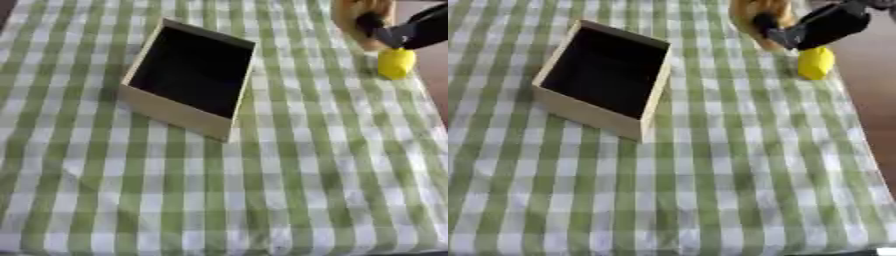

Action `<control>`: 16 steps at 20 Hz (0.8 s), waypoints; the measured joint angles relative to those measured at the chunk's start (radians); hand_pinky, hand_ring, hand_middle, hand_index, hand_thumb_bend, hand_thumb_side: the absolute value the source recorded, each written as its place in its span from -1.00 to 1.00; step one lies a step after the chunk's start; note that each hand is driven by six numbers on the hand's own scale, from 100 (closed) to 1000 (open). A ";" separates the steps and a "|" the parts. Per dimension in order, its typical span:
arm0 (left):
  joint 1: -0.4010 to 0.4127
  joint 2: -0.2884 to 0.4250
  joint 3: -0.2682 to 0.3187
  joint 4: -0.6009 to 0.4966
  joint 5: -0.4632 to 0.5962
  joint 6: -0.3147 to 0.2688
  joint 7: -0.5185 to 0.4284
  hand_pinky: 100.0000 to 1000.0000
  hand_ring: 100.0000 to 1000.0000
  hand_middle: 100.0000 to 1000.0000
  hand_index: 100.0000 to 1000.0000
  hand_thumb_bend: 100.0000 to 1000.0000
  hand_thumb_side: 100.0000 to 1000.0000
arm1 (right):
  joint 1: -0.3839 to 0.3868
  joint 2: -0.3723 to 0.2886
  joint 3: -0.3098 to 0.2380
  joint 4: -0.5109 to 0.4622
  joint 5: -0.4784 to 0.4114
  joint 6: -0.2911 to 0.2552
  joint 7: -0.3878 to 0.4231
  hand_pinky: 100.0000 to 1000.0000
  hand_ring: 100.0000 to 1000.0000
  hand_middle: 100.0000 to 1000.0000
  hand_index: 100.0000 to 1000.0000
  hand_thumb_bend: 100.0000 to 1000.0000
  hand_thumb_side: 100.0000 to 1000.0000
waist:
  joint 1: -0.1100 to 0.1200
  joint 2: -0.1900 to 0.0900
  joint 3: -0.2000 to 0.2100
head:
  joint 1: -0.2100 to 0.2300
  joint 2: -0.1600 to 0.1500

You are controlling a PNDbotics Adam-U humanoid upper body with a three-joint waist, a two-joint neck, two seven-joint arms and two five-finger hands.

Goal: Pick up objects on the table and place them in the box.

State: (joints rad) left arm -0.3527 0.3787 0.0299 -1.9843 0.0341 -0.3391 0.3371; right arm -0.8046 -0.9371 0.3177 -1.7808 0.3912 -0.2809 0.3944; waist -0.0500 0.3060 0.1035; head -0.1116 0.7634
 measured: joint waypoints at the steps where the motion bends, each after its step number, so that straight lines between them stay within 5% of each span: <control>1: -0.010 0.000 -0.001 0.000 0.003 -0.004 0.001 0.22 0.45 0.43 0.68 -0.53 0.01 | -0.023 0.022 0.012 0.000 -0.009 0.001 0.014 0.41 0.16 -0.17 0.09 -1.00 -0.86 | 0.000 0.000 0.008 | -0.009 0.001; 7: -0.051 0.009 -0.001 0.000 0.020 -0.030 0.025 0.23 0.46 0.43 0.68 -0.49 -0.02 | -0.219 0.224 0.086 0.124 -0.039 0.016 0.129 0.43 0.15 -0.18 0.10 -1.00 -0.91 | -0.003 -0.001 0.030 | -0.033 0.001; 16: -0.123 0.009 -0.002 0.000 0.038 -0.055 0.037 0.25 0.46 0.43 0.68 -0.45 -0.06 | -0.294 0.406 0.115 0.329 -0.035 -0.012 0.170 0.45 0.14 -0.18 0.10 -1.00 -0.96 | -0.009 0.011 0.070 | -0.063 0.001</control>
State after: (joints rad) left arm -0.4755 0.3879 0.0281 -1.9843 0.0722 -0.3946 0.3737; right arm -1.0990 -0.5307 0.4331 -1.4521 0.3567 -0.2929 0.5649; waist -0.0586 0.3170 0.1738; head -0.1749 0.7648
